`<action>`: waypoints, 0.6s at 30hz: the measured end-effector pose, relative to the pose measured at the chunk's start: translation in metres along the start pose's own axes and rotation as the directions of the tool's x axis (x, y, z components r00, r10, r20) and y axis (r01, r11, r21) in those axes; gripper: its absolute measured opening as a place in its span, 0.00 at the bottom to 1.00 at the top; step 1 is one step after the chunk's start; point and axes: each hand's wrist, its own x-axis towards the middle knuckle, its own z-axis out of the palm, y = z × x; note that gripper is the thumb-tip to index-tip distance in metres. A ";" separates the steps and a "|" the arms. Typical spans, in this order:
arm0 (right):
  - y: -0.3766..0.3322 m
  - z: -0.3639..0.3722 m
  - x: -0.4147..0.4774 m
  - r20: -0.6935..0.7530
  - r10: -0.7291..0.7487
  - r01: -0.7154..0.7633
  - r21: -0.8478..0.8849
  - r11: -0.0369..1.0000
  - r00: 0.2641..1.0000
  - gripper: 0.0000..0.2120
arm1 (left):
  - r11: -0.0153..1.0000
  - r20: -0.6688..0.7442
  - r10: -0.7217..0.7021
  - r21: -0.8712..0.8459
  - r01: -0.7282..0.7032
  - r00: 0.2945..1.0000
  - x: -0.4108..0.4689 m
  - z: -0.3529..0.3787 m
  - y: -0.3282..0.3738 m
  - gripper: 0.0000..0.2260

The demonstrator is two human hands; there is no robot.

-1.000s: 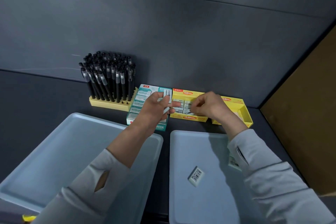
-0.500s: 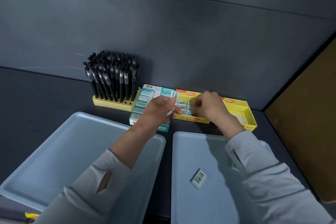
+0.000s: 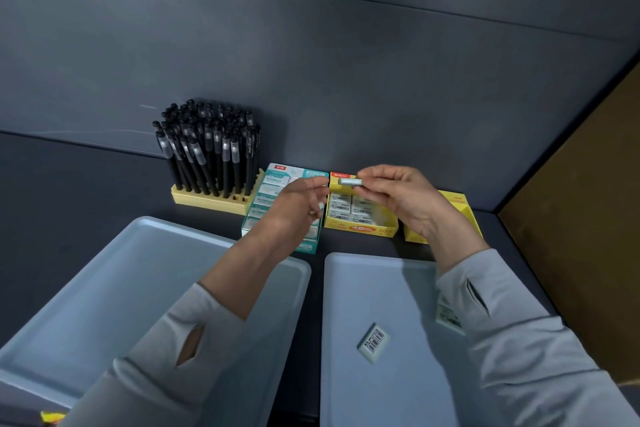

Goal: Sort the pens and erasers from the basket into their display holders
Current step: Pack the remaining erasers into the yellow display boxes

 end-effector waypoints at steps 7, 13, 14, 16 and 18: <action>0.009 -0.004 0.010 -0.148 -0.014 0.004 -0.067 0.998 0.989 0.03 | 0.964 0.197 0.074 0.237 -0.120 0.978 0.005 -0.016 -0.013 0.08; 0.018 -0.009 0.022 -0.193 -0.059 -0.008 -0.329 0.944 0.979 0.05 | 0.947 0.027 0.161 0.277 -0.162 0.987 0.004 -0.019 -0.012 0.11; 0.021 -0.008 0.024 -0.191 -0.047 -0.029 -0.375 0.927 0.980 0.07 | 0.951 -0.004 0.159 0.267 -0.153 0.987 0.005 -0.021 -0.011 0.11; 0.026 -0.003 0.029 -0.183 -0.049 -0.045 -0.480 0.876 0.982 0.08 | 0.964 -0.048 0.143 0.231 -0.128 0.989 0.006 -0.025 -0.010 0.13; 0.032 0.002 0.034 -0.172 -0.104 -0.016 -0.580 0.815 0.980 0.07 | 0.957 -0.061 0.138 0.265 -0.117 0.989 0.007 -0.028 -0.008 0.15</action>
